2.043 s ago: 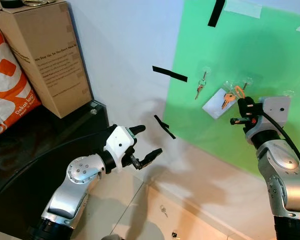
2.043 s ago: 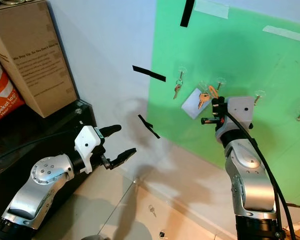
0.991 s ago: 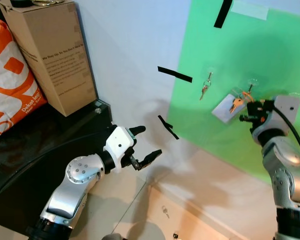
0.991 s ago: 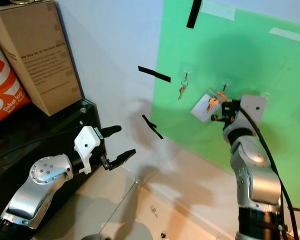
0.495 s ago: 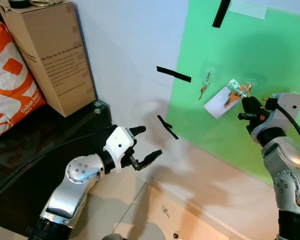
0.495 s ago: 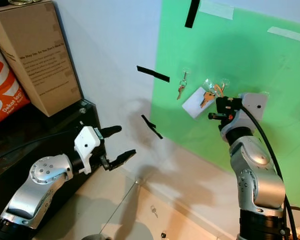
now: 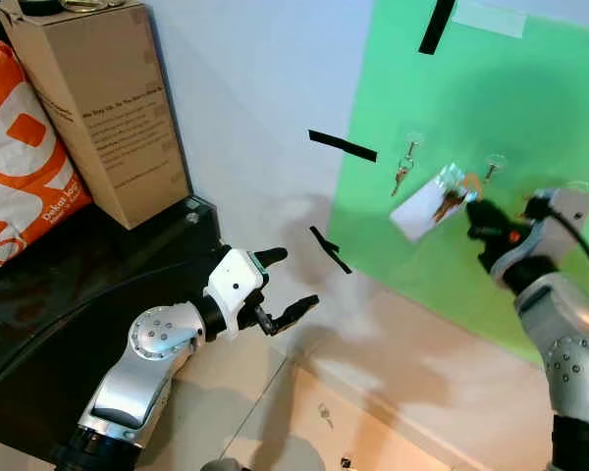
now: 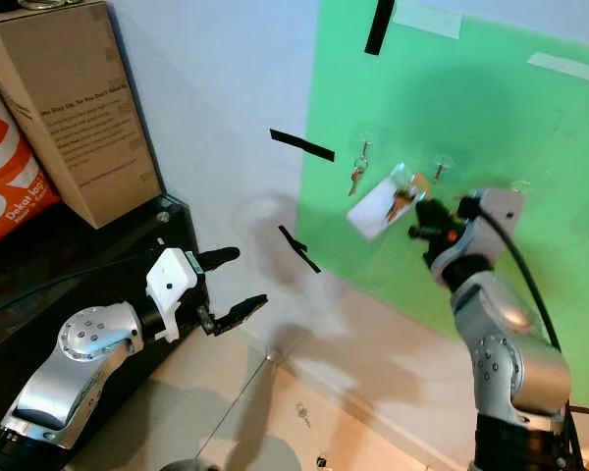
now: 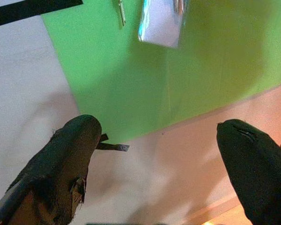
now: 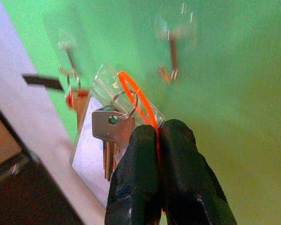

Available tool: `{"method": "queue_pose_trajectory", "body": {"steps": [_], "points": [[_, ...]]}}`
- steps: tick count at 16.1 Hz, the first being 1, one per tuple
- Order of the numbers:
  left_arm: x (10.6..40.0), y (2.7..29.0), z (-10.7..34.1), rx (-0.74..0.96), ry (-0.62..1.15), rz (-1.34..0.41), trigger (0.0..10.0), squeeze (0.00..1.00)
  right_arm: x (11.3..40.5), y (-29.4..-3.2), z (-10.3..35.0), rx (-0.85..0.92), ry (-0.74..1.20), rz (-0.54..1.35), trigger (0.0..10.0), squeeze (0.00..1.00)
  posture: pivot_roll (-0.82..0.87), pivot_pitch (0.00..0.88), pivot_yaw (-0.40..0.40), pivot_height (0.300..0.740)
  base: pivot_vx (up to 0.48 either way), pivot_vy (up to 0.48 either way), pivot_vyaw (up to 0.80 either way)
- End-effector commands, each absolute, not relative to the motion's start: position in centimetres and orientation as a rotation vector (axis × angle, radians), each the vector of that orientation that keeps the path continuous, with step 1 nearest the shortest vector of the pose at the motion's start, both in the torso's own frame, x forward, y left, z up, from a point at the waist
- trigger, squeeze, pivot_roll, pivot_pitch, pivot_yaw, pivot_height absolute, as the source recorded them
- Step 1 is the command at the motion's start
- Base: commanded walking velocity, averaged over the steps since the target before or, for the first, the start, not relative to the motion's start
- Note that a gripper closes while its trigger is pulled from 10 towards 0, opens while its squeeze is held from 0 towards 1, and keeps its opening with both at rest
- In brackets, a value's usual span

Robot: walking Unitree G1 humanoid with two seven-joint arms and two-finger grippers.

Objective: Hang keys on a hook

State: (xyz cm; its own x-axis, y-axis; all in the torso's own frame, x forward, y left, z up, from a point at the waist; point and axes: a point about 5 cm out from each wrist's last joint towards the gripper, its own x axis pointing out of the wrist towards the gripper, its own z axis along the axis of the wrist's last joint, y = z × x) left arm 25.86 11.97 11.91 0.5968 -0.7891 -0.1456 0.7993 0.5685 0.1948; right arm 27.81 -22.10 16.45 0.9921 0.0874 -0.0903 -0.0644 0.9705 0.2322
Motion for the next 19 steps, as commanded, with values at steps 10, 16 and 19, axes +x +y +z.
{"method": "queue_pose_trajectory", "body": {"steps": [10,16,19], "points": [[26.2,11.5,12.7,0.266,0.016,-0.952,10.0,0.29,28.3,-23.3,18.7,0.369,0.007,0.009,10.0,0.00,0.02,0.000,-0.020,0.740,0.000,0.000,0.00],[26.2,11.5,12.8,0.267,0.016,-0.950,10.0,0.29,29.3,-24.1,17.8,0.439,0.090,-0.048,10.0,0.00,0.02,0.000,-0.024,0.740,0.000,0.000,0.00],[26.1,11.6,12.8,0.267,0.018,-0.951,10.0,0.29,29.7,-24.6,17.3,0.470,0.127,-0.069,10.0,0.00,0.03,0.000,-0.025,0.740,0.000,0.000,0.00]]}}
